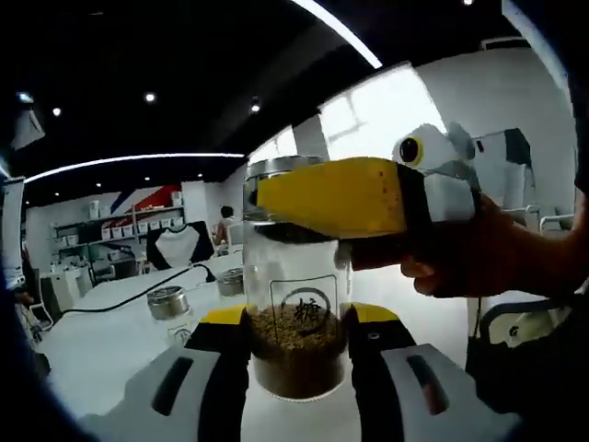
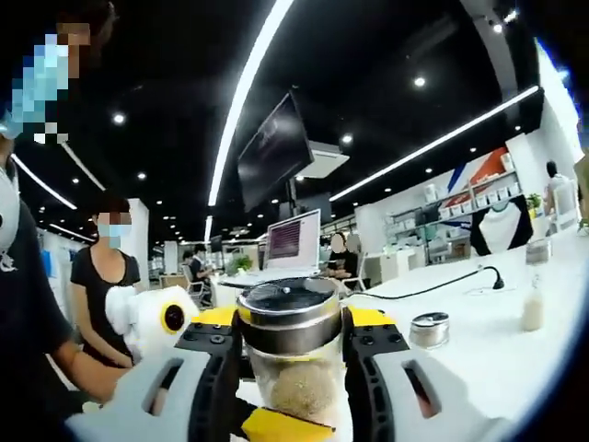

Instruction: Rotate the seasoning bottle until the label or dispensing opening points toward the visible target arrow and the bottle remains upright within the marked orientation range

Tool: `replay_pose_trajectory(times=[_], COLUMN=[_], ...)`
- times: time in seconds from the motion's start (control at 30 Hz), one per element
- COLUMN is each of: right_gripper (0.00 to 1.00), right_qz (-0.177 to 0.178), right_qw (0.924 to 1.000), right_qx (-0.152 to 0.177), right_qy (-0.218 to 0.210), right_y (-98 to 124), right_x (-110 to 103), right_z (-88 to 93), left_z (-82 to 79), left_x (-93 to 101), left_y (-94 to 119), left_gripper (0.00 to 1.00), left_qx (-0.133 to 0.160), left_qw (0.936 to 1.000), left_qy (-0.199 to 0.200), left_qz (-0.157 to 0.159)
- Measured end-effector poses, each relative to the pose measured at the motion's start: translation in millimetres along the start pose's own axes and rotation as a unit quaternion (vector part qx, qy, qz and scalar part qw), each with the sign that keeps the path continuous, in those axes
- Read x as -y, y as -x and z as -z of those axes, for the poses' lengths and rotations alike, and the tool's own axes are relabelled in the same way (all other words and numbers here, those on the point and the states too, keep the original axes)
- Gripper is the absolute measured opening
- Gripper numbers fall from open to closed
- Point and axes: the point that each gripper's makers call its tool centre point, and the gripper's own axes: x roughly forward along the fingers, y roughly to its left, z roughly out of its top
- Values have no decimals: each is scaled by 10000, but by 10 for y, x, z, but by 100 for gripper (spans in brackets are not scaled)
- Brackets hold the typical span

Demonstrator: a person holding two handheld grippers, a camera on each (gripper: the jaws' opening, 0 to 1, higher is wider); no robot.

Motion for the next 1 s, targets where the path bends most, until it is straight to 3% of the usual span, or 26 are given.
replay_pose_trajectory(times=[0.07,0.17,0.3,0.37,0.43,0.5,0.63,0.7,0.8,0.9,1.0], right_gripper=[39,39,38,38,38,38,38,39,39,39,40], right_qz=[531,438,269,-17,-418,-726,-1143,-1013,-809,-418,-177], right_qw=[9985,9989,9988,9989,9980,9955,9897,9922,9957,9969,9969], right_qx=[62,70,-150,-241,-394,-436,-574,-574,-321,-425,-521], right_qy=[-95,132,370,399,283,422,637,447,310,510,566], right_y=[6,-28,-42,-33,-24,-12,19,6,-14,-42,-76], right_x=[111,66,45,34,-23,-87,-212,-172,-152,-78,-78], right_z=[21,31,41,17,15,-21,-31,-48,-96,-45,12], left_z=[25,49,56,8,-14,-59,-103,-134,-167,-107,-61], left_x=[-18,-33,-53,10,21,60,105,106,94,-13,-51], left_y=[2,2,3,14,35,62,105,102,76,34,28], left_gripper=[43,43,43,43,44,44,44,43,43,43,43], left_qx=[35,-4,-11,117,207,345,391,398,446,259,190], left_qw=[9999,9997,9999,9974,9942,9904,9876,9902,9920,9995,9996], left_qy=[40,193,99,440,677,776,682,638,777,115,12], left_qz=[-127,-129,58,564,807,1094,1357,1177,888,152,-206])
